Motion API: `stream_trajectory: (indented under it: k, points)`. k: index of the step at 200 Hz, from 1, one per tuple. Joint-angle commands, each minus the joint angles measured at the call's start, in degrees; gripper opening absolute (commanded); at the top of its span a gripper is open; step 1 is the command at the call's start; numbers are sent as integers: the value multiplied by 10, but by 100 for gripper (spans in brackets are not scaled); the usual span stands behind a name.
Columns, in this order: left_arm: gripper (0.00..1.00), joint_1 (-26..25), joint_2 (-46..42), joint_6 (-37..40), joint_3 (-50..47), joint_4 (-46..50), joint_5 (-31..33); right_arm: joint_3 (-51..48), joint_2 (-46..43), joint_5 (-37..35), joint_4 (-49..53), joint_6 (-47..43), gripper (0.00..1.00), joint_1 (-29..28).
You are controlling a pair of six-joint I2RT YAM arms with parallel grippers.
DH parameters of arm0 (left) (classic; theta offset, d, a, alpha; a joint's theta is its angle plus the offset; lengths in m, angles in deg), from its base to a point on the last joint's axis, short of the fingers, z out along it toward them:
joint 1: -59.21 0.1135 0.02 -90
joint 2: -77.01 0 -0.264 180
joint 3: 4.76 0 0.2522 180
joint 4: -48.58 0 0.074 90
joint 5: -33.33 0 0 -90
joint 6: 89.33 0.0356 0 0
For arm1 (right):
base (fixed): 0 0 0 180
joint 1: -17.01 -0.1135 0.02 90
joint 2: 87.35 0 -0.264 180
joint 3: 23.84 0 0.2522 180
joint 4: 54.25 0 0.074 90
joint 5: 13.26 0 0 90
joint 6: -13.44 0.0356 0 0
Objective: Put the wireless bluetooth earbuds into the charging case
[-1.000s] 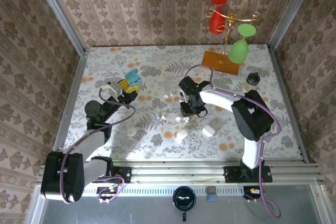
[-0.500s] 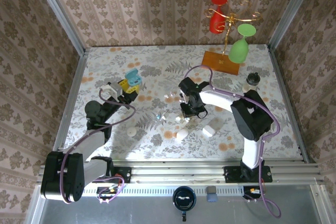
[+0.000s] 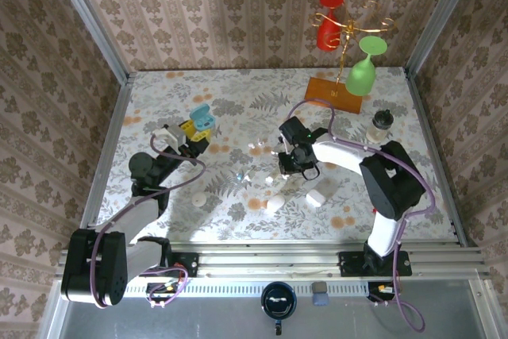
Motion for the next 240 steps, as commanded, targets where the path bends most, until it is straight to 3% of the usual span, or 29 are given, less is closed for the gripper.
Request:
stream_trajectory:
  k: [1,63,97,116,190,202,229,240]
  points:
    - [24,-3,-1,-7,1,-23,-2,1,23,-5,24,-12,20,-1]
    - [24,-5,13,-12,3,-36,-2,12,30,-67,93,-52,32,-3]
    - [24,-5,15,-13,3,-39,-2,17,47,-85,96,-48,30,-3]
    - [24,-5,14,-13,2,-39,-1,23,64,-98,100,-52,36,-10]
    - [24,-5,12,-12,1,-37,0,17,59,-24,60,-49,57,-9]
    - [24,-5,12,-13,1,-37,0,21,56,-22,64,-49,56,-9]
    - [24,-5,12,-13,1,-36,0,24,32,-6,62,-42,34,-9]
    - [24,-5,11,-13,1,-36,0,26,22,-1,62,-40,31,-9]
